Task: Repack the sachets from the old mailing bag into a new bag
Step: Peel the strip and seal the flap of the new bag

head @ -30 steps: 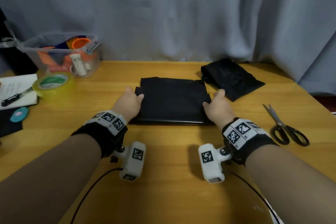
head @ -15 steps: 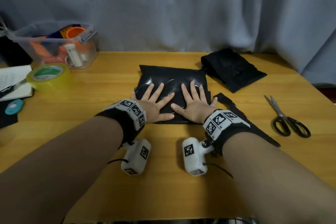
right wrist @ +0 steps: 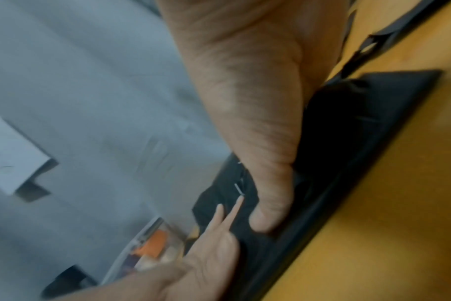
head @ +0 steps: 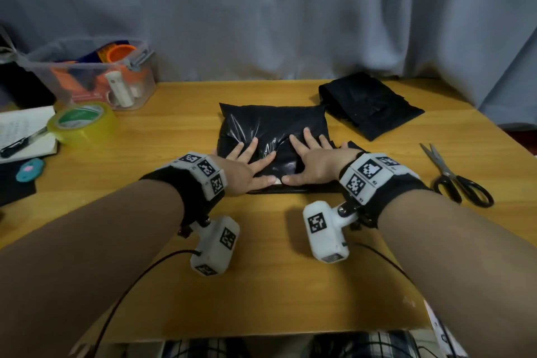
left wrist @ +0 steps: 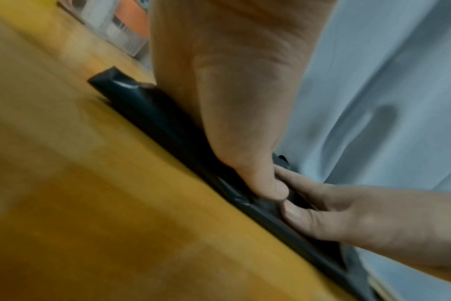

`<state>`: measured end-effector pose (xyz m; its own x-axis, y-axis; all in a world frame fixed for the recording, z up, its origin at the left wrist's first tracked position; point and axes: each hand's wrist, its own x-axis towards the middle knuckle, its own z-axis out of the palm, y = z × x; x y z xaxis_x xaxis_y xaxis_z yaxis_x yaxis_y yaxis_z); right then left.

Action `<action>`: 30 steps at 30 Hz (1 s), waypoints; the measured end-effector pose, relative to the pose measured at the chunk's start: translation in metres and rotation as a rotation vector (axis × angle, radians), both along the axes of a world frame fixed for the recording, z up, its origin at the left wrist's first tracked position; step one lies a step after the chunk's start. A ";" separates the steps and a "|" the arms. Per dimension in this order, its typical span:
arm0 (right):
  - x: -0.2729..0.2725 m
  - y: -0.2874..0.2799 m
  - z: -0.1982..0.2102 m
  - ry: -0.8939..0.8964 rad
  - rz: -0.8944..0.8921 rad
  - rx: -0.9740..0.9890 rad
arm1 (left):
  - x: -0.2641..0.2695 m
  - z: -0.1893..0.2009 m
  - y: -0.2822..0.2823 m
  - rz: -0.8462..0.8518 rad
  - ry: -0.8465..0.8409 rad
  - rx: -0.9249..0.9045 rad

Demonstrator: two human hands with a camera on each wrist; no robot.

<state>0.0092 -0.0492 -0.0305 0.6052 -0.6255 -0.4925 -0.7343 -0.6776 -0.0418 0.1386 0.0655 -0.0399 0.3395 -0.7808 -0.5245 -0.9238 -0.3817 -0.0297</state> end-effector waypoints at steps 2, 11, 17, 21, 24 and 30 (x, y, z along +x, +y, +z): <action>-0.004 0.003 0.008 -0.115 0.013 -0.083 | -0.002 0.008 0.003 -0.037 -0.023 -0.045; -0.026 0.003 -0.011 0.050 -0.016 0.054 | 0.002 0.001 0.022 -0.061 0.054 0.135; -0.019 -0.001 0.005 0.094 0.078 -0.232 | -0.002 0.025 0.038 -0.050 0.181 0.221; -0.004 -0.001 0.018 -0.074 0.101 -0.358 | -0.030 0.046 0.041 -0.159 0.201 0.223; 0.005 0.011 0.021 -0.350 0.023 -0.169 | -0.025 0.052 0.023 -0.132 0.065 -0.039; 0.012 0.047 0.008 -0.376 0.036 0.005 | 0.047 0.039 0.003 0.146 -0.016 -0.349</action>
<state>0.0216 -0.0025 -0.0224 0.7656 -0.5988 -0.2351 -0.6430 -0.7014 -0.3075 0.1856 0.0690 -0.0010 0.4667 -0.8543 -0.2287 -0.8592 -0.4993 0.1115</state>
